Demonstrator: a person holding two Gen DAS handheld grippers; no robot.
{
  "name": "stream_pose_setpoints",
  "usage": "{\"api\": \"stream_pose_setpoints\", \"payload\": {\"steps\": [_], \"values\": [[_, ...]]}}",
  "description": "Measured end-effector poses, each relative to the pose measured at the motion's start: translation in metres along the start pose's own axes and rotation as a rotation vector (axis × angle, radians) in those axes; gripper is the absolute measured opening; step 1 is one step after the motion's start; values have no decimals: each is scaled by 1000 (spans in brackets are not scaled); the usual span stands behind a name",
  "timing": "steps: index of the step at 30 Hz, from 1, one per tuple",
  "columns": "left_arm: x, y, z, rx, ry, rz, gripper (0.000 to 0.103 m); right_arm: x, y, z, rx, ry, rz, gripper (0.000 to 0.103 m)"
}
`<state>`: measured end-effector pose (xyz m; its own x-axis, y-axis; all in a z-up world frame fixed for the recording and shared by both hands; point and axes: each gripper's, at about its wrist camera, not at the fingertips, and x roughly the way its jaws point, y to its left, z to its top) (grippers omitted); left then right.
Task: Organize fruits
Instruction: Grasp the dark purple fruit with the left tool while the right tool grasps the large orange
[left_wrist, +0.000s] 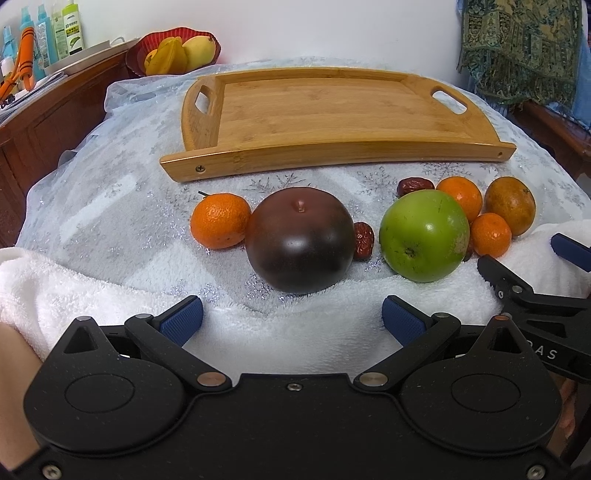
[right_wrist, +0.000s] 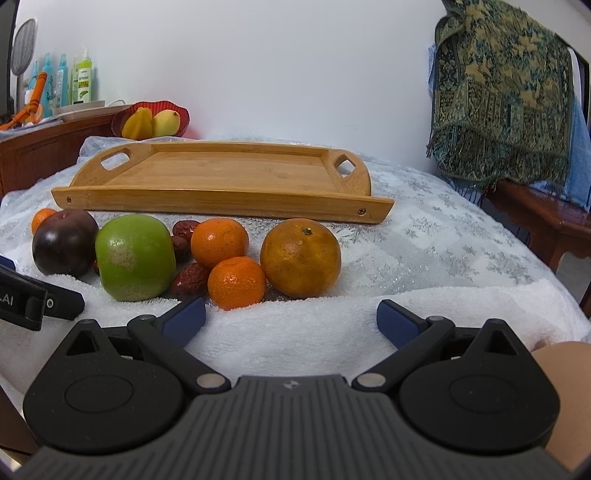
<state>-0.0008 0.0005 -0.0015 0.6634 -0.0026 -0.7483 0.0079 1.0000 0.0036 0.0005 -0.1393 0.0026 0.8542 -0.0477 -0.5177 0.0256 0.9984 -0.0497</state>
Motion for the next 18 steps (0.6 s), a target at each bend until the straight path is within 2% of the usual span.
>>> {"api": "stream_pose_setpoints", "payload": {"steps": [3,7,9,11,12,15,17,18], "values": [[-1,-2,0,4,-3,8,103,1,3,-5,8,-26,-16,103],[-5,0,4,-15,15,0,102,1,-3,3,13,10,14,103],[-9,-1,6,-15,6,-1,95,-1,-6,6,35,10,30,103],[-16,-2,6,-5,-19,-10,84,-5,-8,6,49,-13,50,103],[-19,-3,6,3,-35,-13,82,-7,-8,6,52,-25,55,100],[-30,-6,7,19,-80,-25,63,-12,-5,6,34,-62,69,88],[-35,-7,10,18,-99,-33,43,-16,-4,8,29,-95,73,82],[-38,-6,11,12,-107,-35,43,-19,-4,9,28,-119,67,78]]}}
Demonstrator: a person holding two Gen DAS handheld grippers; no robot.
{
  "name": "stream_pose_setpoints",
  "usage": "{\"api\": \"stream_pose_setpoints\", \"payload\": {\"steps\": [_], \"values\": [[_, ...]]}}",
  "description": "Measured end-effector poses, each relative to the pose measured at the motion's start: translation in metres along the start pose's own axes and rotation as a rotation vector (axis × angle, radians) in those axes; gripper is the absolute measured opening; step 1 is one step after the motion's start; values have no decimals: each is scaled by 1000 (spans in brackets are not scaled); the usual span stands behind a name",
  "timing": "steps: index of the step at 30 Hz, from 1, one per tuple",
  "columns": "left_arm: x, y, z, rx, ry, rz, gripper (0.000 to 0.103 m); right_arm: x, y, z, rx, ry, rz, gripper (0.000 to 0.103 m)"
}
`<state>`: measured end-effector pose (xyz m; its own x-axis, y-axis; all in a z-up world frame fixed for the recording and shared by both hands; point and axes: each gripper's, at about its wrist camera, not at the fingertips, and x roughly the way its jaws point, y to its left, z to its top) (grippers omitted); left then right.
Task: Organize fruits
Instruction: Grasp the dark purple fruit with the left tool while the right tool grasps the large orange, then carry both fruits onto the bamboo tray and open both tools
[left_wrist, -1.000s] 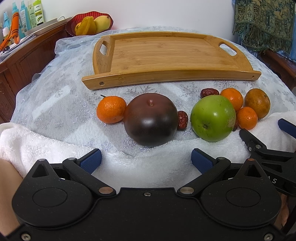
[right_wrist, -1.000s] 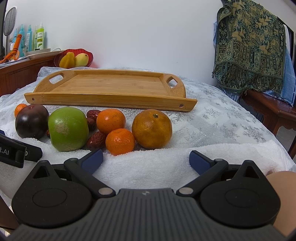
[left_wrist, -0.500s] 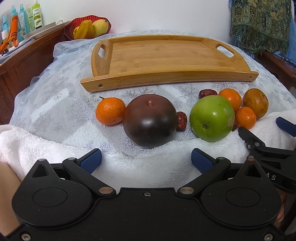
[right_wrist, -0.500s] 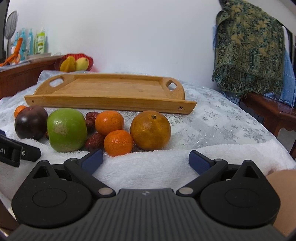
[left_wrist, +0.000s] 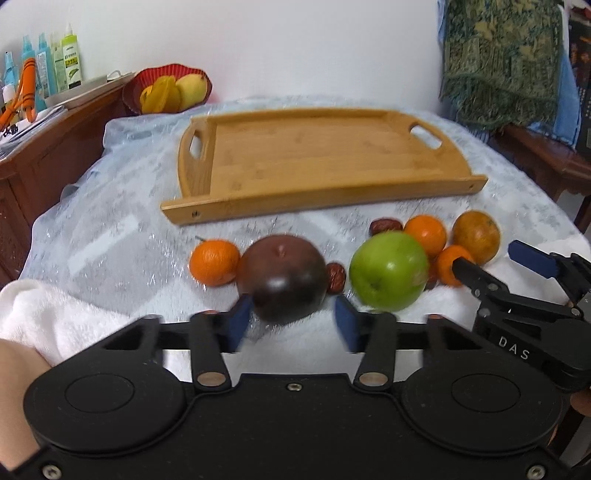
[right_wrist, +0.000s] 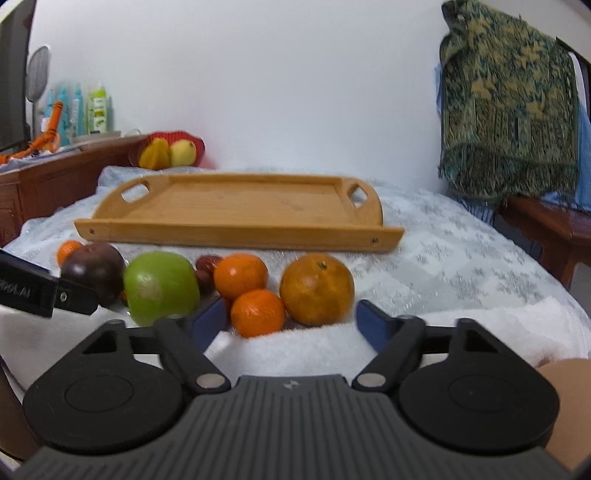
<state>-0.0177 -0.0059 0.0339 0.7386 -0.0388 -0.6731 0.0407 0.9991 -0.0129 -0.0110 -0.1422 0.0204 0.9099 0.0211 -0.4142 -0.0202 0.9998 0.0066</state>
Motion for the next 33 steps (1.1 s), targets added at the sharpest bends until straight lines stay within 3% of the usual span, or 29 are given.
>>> {"api": "stream_pose_setpoints", "payload": {"steps": [4,11,16,18,20,24,33], "values": [[-5,4,6,-16,-45,10,40,-3,-11,10,39,-54,-22,71],[5,9,7,-24,-46,5,41,15,-31,14,153,7,-10,55],[11,7,6,-8,-60,9,48,25,-30,11,166,44,19,57],[15,9,5,-20,-62,1,53,28,-31,9,175,54,20,66],[18,12,4,-50,-66,-12,58,31,-30,9,187,62,22,69],[23,17,4,-96,-75,-16,59,36,-34,9,223,78,38,69],[44,29,-4,-212,-11,-65,62,45,-39,8,271,105,53,67]]}}
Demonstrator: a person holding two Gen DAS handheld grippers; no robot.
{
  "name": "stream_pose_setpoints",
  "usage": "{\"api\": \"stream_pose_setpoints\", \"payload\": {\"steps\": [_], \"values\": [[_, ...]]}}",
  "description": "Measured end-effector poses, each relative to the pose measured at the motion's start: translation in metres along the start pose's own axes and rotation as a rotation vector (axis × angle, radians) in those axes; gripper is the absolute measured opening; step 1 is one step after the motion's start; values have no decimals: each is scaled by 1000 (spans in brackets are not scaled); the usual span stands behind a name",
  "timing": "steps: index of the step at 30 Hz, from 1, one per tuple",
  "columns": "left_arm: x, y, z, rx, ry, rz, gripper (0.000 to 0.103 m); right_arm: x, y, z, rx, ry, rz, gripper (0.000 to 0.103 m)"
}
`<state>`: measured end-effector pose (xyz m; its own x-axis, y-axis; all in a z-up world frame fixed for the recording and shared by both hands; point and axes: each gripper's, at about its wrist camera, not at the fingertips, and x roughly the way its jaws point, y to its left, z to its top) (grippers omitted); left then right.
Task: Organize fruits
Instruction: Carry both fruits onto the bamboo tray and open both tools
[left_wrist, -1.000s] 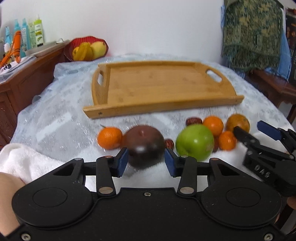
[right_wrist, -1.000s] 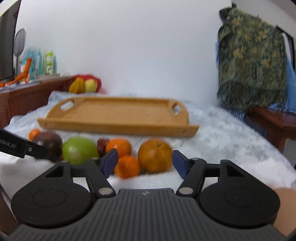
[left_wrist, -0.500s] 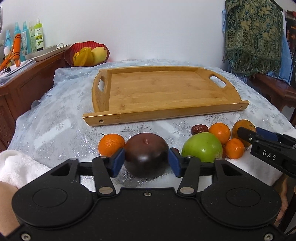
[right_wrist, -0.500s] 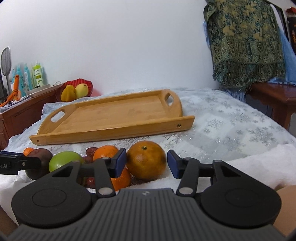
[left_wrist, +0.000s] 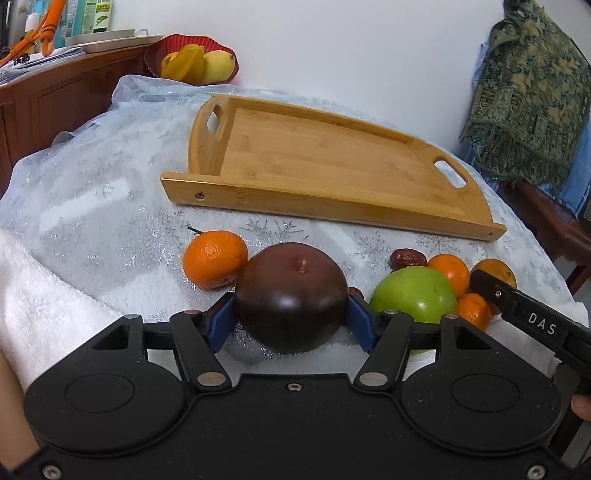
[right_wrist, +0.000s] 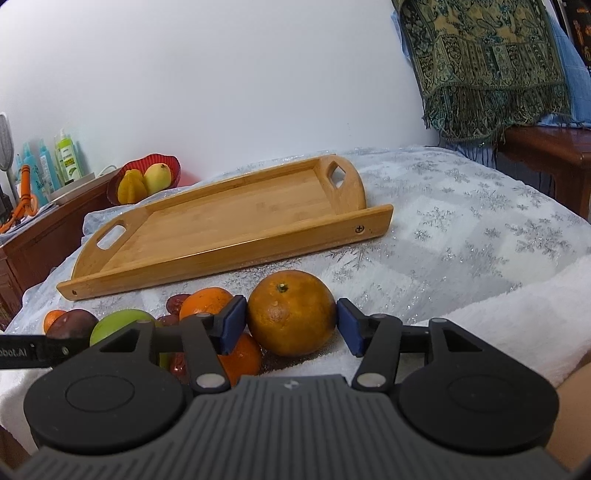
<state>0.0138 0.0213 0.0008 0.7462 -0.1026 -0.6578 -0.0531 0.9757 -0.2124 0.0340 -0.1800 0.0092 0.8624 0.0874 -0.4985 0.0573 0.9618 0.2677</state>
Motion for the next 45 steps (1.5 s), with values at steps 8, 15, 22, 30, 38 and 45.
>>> {"api": "stream_pose_setpoints", "payload": {"steps": [8,15,22,30,38,45], "values": [[-2,-11,0,36,-5,40,59,-2,2,0,-2,-5,-4,55],[-11,-19,0,84,-22,65,58,-15,8,1,-52,-80,-30,55],[-22,-26,11,114,-74,58,58,-14,11,13,-83,-139,-28,55],[-15,-33,43,158,-133,35,58,-4,12,27,-92,-191,-9,55],[24,-39,109,185,-192,-6,58,29,2,56,-60,-210,17,55],[76,-39,148,177,-152,-5,58,67,-4,91,-24,-177,50,55]]}}
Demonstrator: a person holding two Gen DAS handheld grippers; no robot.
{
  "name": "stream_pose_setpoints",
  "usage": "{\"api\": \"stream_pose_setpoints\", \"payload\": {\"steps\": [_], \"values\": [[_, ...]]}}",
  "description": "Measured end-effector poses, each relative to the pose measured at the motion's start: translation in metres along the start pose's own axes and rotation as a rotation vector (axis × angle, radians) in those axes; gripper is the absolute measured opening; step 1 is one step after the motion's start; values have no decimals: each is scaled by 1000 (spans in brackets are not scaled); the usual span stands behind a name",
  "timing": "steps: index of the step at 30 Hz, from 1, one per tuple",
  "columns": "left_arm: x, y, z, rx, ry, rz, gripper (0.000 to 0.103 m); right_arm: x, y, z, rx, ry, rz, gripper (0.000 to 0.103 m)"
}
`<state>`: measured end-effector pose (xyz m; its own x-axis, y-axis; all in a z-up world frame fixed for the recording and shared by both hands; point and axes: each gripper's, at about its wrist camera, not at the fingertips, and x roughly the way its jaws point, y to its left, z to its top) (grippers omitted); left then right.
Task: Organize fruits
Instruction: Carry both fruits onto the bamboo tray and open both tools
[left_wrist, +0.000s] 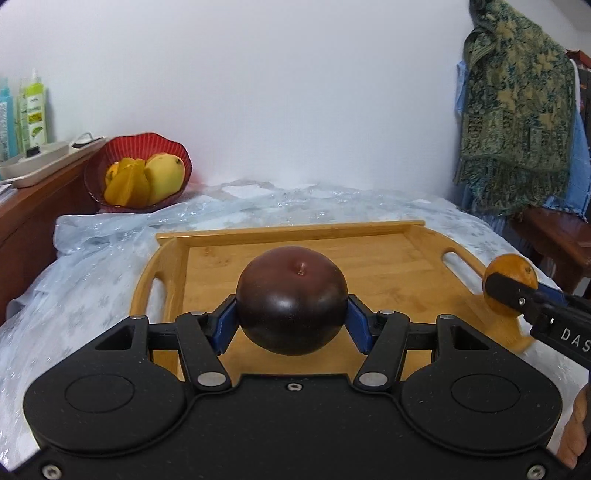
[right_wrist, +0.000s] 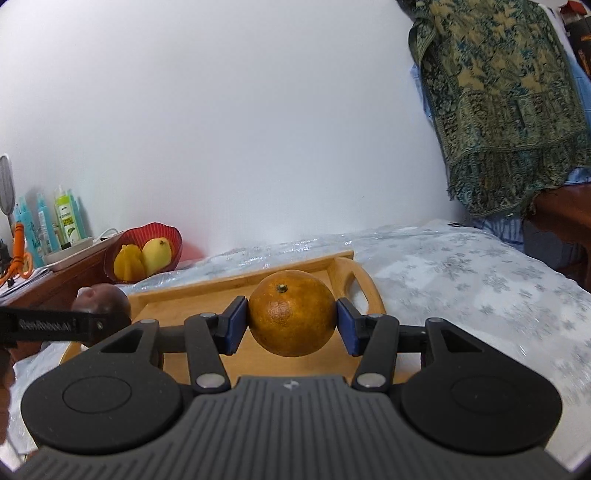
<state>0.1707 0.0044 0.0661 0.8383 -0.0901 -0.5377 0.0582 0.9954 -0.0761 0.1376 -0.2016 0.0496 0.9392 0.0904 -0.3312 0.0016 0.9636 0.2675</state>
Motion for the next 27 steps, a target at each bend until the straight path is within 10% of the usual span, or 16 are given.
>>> {"api": "stream_pose_setpoints", "payload": {"steps": [27], "values": [[91,-3,7,1,137,8,58,106,14,11,-102,216,-48,55]]}}
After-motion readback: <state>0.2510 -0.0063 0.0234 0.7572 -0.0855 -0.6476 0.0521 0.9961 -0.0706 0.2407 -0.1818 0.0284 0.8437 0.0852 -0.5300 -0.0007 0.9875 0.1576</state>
